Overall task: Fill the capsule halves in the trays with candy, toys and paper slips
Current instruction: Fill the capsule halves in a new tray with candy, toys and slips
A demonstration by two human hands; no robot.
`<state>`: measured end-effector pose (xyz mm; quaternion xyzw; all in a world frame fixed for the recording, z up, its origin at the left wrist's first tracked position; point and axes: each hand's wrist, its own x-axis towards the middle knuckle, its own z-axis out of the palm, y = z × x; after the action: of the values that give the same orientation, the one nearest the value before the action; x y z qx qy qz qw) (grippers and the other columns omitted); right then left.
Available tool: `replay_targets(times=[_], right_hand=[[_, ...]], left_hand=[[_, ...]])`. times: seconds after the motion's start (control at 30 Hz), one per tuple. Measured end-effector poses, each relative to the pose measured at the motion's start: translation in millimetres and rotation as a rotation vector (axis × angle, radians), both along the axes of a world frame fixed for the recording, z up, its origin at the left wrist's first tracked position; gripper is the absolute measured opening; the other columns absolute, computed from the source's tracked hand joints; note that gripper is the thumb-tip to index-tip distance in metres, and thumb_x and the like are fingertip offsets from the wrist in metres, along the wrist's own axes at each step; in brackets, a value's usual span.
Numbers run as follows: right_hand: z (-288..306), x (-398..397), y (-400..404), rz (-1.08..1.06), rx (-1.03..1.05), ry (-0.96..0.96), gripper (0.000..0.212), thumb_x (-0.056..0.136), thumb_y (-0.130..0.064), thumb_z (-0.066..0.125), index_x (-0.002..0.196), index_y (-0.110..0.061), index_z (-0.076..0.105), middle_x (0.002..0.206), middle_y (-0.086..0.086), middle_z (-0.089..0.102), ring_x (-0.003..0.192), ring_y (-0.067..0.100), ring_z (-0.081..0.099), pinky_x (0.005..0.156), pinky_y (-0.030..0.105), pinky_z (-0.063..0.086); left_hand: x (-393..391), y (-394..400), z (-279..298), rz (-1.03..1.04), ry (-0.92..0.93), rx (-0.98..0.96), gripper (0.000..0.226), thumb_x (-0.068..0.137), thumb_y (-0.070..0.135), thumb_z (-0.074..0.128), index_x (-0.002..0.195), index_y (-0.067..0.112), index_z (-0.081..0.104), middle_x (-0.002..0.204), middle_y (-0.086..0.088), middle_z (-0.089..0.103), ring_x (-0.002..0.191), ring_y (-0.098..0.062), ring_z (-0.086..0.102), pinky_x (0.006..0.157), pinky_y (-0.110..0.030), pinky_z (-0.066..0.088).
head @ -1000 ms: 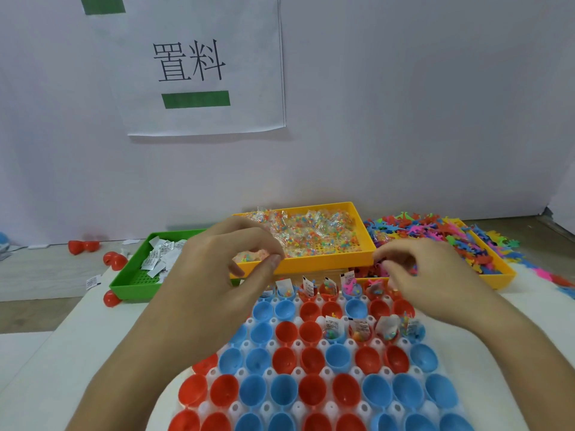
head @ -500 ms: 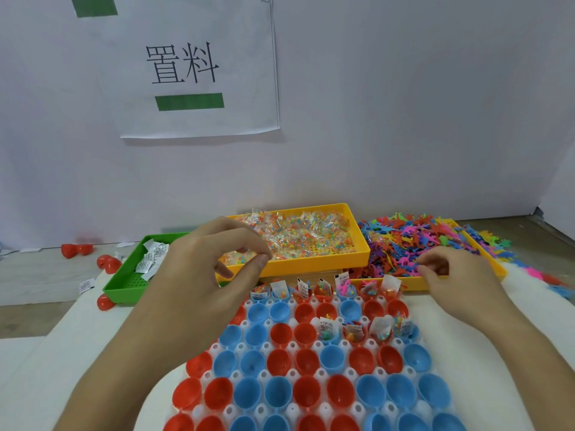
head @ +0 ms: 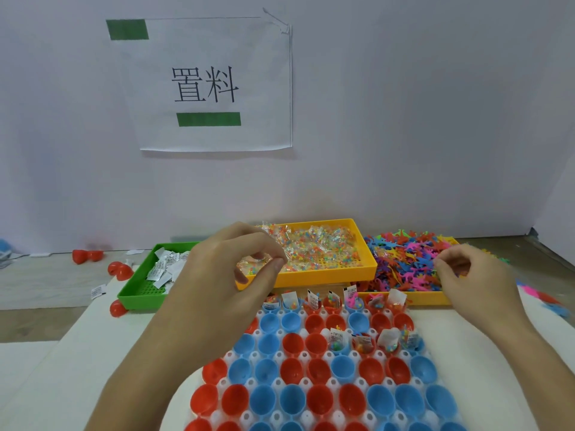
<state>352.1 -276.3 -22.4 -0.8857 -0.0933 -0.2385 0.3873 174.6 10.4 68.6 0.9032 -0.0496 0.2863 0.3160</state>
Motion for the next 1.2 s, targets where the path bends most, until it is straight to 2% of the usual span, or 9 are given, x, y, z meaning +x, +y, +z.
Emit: replay_targets(times=[0.2,0.33,0.47,0.6,0.7,0.8,0.9,1.03,1.2], right_hand=[[55,-44,42,0.381,0.127,0.056,0.015,0.087,-0.011,0.072,0.075,-0.021,0.070,0.071,-0.005,0.071,0.068,0.005,0.064,0.063,0.010,0.046],[83,-84,80,0.723,0.138,0.127,0.011,0.089,-0.018,0.070,0.079,-0.023,0.070,0.078,-0.003,0.071,0.073,0.011,0.067,0.070,0.030,0.056],[83,-102,97,0.820,0.184,0.103,0.009,0.091,-0.016,0.069,0.086,-0.023,0.072,0.080,-0.001,0.072,0.076,0.014,0.070,0.071,0.039,0.057],[65,-86,80,0.750,0.316,0.113,0.010,0.088,-0.030,0.066,0.094,-0.027,0.073,0.086,-0.005,0.075,0.082,0.010,0.071,0.072,0.022,0.057],[33,-58,49,0.441,0.376,0.021,0.015,0.093,-0.012,0.065,0.088,-0.025,0.070,0.079,-0.004,0.072,0.077,0.013,0.068,0.073,0.029,0.056],[1,-40,16,0.282,0.402,0.026,0.023,0.094,-0.002,0.062,0.090,-0.023,0.072,0.084,-0.001,0.072,0.081,0.015,0.068,0.074,0.024,0.056],[-26,-34,3,0.227,0.436,0.029,0.029,0.095,0.004,0.056,0.087,-0.019,0.070,0.079,0.005,0.068,0.071,0.006,0.062,0.061,0.010,0.048],[-51,-33,6,0.216,0.409,-0.012,0.034,0.094,0.010,0.051,0.078,-0.015,0.068,0.060,0.002,0.059,0.058,0.014,0.055,0.049,0.015,0.041],[-54,-26,3,0.308,0.444,0.090,0.035,0.095,0.011,0.049,0.074,-0.010,0.067,0.055,0.007,0.055,0.047,0.009,0.044,0.045,0.021,0.033]], left_hand=[[2,-19,-6,-0.055,0.091,-0.067,0.010,0.088,0.026,0.063,0.093,0.035,0.066,0.098,0.017,0.064,0.091,-0.003,0.062,0.070,-0.019,0.052],[7,-35,-16,-0.110,0.191,-0.179,0.021,0.087,0.036,0.067,0.107,0.034,0.061,0.097,0.016,0.065,0.079,-0.001,0.066,0.074,-0.030,0.058],[9,-36,-16,-0.111,0.071,-0.216,0.024,0.089,0.012,0.069,0.085,0.035,0.064,0.079,0.013,0.069,0.073,-0.009,0.069,0.070,-0.030,0.058],[12,-27,-16,-0.053,0.120,-0.262,0.023,0.088,0.006,0.069,0.075,0.025,0.067,0.068,0.006,0.069,0.063,-0.011,0.067,0.066,-0.032,0.057],[13,-22,-17,-0.008,0.202,-0.267,0.018,0.084,0.008,0.074,0.072,0.022,0.072,0.067,0.004,0.070,0.062,-0.014,0.068,0.068,-0.033,0.057],[14,-21,-21,0.048,0.265,-0.310,0.015,0.081,0.010,0.078,0.071,0.020,0.075,0.063,0.007,0.071,0.054,-0.008,0.067,0.054,-0.019,0.053],[17,-23,-29,-0.006,0.414,-0.345,0.015,0.086,0.009,0.073,0.074,0.018,0.072,0.064,0.002,0.073,0.053,-0.015,0.070,0.051,-0.019,0.050],[20,-26,-36,-0.086,0.509,-0.302,0.022,0.098,0.005,0.054,0.083,0.019,0.063,0.059,0.000,0.067,0.052,-0.016,0.067,0.052,-0.019,0.045],[20,-26,-45,-0.096,0.490,-0.145,0.027,0.103,0.018,0.044,0.084,0.026,0.061,0.056,0.008,0.051,0.049,-0.010,0.041,0.053,-0.030,0.036]])
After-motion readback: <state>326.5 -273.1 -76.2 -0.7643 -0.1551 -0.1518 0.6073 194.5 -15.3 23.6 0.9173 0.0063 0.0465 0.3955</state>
